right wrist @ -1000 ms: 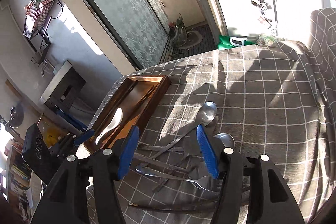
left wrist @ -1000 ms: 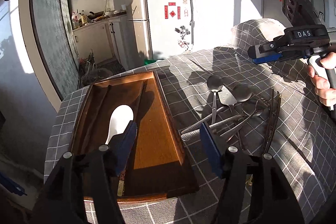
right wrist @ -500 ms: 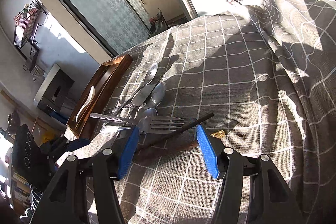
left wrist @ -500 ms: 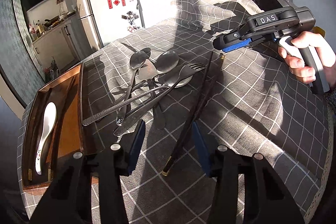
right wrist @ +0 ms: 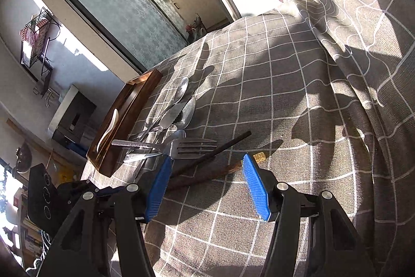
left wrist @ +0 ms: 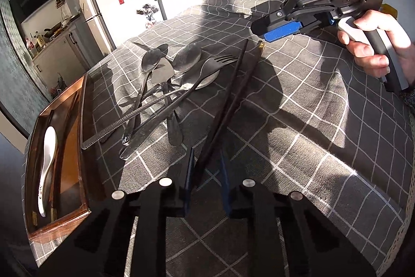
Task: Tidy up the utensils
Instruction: 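Move the left gripper back over the remaining chopsticks in the pile, then grasp another dark chopstick with both grippers and lift it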
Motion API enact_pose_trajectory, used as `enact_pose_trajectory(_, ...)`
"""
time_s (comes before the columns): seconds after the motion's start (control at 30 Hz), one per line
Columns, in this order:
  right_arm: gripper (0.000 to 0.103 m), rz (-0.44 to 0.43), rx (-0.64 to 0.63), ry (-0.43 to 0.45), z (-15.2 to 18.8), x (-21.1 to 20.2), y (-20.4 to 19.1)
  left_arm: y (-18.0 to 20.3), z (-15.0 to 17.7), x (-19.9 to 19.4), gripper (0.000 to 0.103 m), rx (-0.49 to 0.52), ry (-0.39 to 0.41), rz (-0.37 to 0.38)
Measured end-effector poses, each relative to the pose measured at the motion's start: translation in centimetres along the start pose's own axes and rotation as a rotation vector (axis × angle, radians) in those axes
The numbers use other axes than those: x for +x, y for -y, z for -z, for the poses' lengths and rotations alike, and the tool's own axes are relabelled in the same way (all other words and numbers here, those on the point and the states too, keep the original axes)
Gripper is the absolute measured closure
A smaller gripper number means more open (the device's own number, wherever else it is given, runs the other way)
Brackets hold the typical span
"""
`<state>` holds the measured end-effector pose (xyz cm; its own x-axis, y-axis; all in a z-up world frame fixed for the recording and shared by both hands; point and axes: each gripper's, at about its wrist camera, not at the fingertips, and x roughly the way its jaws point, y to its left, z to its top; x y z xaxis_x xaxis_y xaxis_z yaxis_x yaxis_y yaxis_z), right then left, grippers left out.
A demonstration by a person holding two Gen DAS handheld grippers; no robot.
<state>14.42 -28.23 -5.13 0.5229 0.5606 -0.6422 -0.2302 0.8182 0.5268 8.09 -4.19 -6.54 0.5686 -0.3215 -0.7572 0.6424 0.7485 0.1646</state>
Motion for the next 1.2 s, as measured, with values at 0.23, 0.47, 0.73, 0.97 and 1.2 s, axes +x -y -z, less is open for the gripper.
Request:
enact_pose_trajectory(0.23, 0.044, 0.011, 0.024, 0.016, -0.1, -0.4, 0.6, 0.5, -0.5, -0.4, 0.093, 0.015, 0.005, 0.035)
enact_pose_trajectory(0.47, 0.044, -0.020, 0.067, 0.025, -0.7, 0.0, 0.5, 0.7, -1.5, -1.4, 0.094, -0.013, 0.049, 0.061)
enact_pose_trajectory(0.73, 0.044, -0.052, 0.139, -0.010, -0.4, 1.8, -0.4, 0.5, -3.6, -2.9, 0.093, -0.058, 0.103, 0.053)
enact_pose_trajectory(0.97, 0.044, -0.058, 0.191, -0.024, 0.3, 3.1, -0.7, 1.5, -4.6, -3.1, 0.096, -0.063, 0.127, 0.080)
enact_pose_trajectory(1.2, 0.063, -0.035, 0.211, -0.001, 0.5, 2.9, -0.5, 2.9, -4.5, -2.9, 0.097, -0.043, 0.128, 0.117)
